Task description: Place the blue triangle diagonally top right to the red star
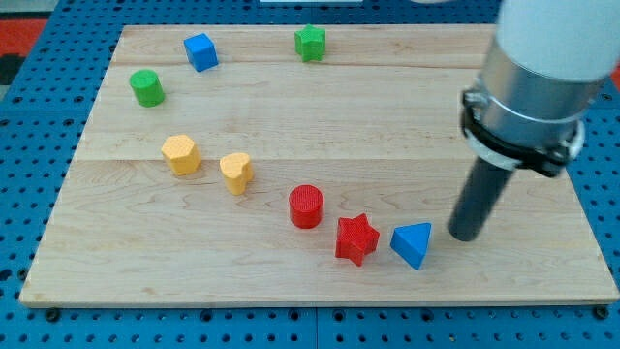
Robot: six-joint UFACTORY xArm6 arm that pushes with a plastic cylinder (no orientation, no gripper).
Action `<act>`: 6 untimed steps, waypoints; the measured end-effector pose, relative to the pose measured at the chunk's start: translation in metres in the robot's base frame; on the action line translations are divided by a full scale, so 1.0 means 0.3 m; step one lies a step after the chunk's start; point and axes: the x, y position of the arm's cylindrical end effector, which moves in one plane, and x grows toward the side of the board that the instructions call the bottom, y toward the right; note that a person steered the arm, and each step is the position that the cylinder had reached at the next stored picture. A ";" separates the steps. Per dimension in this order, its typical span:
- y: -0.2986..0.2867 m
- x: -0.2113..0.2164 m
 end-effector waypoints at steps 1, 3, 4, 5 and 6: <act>-0.027 0.117; -0.238 0.127; -0.231 -0.062; -0.221 -0.178; -0.139 -0.169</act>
